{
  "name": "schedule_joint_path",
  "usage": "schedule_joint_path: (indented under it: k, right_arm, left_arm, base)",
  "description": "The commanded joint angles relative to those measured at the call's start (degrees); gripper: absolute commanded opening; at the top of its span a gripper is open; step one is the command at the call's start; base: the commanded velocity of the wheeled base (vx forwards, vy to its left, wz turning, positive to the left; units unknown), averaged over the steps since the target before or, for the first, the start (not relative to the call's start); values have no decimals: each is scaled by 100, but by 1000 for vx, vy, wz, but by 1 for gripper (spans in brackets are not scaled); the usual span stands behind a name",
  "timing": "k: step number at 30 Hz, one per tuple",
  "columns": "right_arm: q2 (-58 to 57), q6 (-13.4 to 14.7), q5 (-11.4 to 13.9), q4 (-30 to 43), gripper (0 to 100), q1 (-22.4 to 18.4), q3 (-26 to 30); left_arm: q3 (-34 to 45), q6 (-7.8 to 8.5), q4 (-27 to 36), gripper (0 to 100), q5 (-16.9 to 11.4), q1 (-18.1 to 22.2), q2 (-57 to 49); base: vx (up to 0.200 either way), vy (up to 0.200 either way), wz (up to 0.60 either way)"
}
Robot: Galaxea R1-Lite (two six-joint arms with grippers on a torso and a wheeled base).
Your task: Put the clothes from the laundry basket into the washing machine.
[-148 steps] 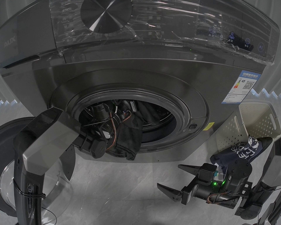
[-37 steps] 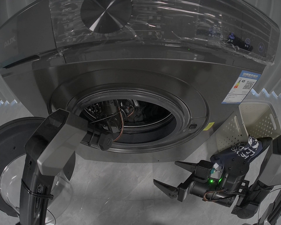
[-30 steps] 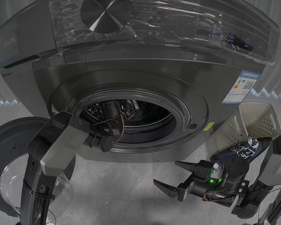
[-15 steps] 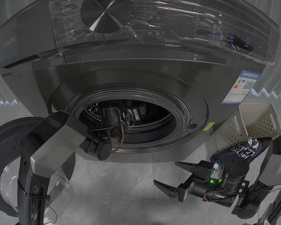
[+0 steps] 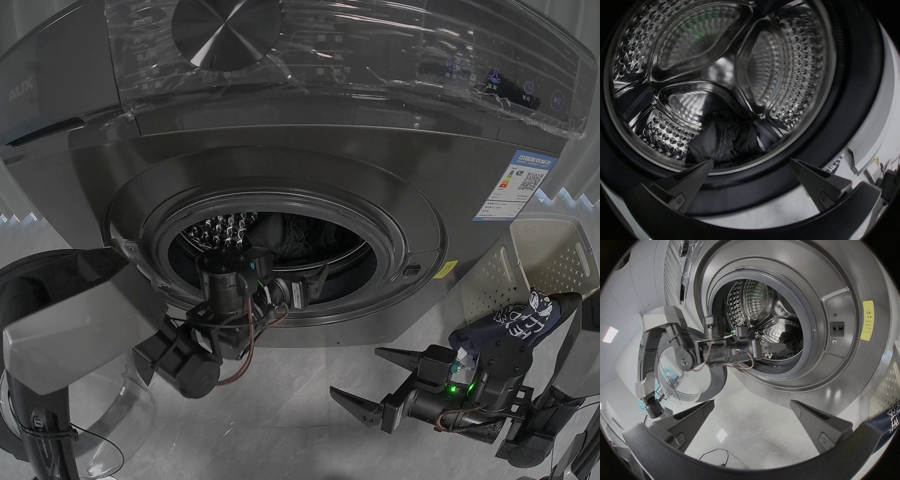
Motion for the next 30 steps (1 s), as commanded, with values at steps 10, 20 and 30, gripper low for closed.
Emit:
schedule_joint_path:
  k: [10,20,30]
  right_arm:
    - [-293,-7,6,5,100,-72,231]
    - [-714,-16,-20,5,100,-142,275]
    - [-1207,-24,-20,5,100,-635,609]
  left_arm:
    - [2798,326,-1008,100,-131,-976,-1714]
    - [3519,317,-1526,100,-122,-1029,-2171]
    - [4020,291,-1983,100,-113,-959,-2426]
  base:
    - [0,0,0]
    - [-100,0,0]
    - [-120,0,0]
